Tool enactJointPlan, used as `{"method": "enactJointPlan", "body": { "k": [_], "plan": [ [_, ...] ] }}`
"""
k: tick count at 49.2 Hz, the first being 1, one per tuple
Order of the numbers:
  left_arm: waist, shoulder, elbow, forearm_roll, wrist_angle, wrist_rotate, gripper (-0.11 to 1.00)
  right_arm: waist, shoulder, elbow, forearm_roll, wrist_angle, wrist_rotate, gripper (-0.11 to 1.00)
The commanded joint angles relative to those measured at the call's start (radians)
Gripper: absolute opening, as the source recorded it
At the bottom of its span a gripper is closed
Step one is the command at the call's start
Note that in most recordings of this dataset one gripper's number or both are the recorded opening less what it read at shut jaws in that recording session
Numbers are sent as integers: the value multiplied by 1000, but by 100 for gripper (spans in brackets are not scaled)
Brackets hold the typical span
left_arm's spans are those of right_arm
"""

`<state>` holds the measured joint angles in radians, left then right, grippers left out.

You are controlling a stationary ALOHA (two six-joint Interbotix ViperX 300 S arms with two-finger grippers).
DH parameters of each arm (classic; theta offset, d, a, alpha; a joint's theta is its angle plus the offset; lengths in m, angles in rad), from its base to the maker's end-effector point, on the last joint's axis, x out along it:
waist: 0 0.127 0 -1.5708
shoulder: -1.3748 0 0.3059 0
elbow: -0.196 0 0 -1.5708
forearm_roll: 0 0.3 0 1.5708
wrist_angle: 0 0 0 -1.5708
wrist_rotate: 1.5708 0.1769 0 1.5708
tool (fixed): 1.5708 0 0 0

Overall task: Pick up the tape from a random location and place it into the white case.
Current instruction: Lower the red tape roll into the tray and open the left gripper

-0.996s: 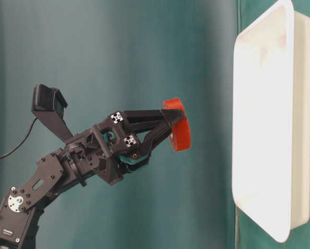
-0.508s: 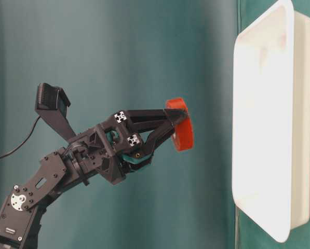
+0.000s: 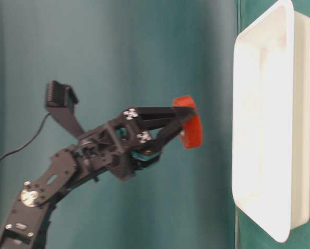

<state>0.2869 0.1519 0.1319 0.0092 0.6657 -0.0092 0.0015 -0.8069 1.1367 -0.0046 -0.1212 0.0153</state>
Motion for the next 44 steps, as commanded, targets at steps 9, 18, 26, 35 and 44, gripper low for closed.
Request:
{"method": "enactJointPlan", "body": {
  "k": [9,18,26,35,44],
  "plan": [
    [3,20,23,-2,-61,0,24,0,15,-25,2,-8,0,92],
    [8,75,44,-2,-106,0,24,0,15,-25,2,-9,0,92],
    [25,123,54,-2,-135,0,24,0,15,-25,2,-9,0,92],
    [40,163,63,-3,-160,0,24,0,15,-25,2,-9,0,92],
    [41,169,63,-5,-169,6,24,-2,15,-25,2,-8,0,92]
  ]
}}
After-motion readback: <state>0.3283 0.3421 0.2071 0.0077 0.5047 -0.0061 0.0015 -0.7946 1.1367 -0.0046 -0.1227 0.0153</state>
